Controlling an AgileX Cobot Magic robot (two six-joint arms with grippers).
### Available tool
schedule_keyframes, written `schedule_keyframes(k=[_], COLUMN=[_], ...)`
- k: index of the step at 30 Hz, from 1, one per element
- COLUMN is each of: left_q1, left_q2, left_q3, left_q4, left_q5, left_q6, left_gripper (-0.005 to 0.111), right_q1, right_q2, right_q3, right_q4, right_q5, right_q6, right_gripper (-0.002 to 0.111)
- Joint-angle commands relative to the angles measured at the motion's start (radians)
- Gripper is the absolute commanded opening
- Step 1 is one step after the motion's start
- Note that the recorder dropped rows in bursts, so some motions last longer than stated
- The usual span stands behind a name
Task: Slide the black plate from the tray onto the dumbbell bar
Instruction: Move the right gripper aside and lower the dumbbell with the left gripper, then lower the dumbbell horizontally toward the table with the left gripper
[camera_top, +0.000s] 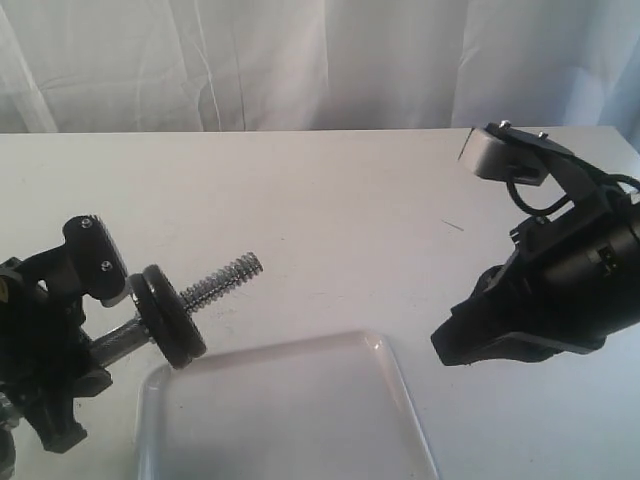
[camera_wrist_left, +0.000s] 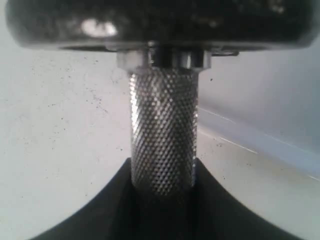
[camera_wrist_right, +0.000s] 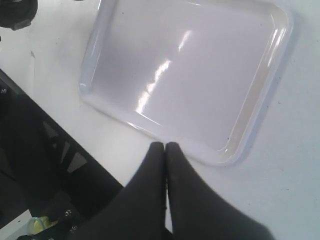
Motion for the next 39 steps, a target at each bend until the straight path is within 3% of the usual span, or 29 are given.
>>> schedule_keyframes(k=[1, 18, 39], left_q1=[-0.003, -0.016, -0.126], left_q2=[0.016, 0.270, 0.459], left_q3=[-0.097, -0.338, -0.530], left_q4=[-0.024, 0.056, 0.084], left_q5=[-0.487, -0.468, -0.461], left_q6=[0.020, 0.102, 0.126], left_gripper=[0.000, 0.000, 0.000], right_q1=[-0.002, -0.002, -0.002], right_q2=[-0.034, -0.041, -0.107], right_q3=[0.006, 0.006, 0.088], right_q4=[0.002, -0.006, -0.006], right_q5=[0.030, 0.057, 0.054], right_q6=[0.001, -0.008, -0.022], right_gripper=[0.000, 0.000, 0.000])
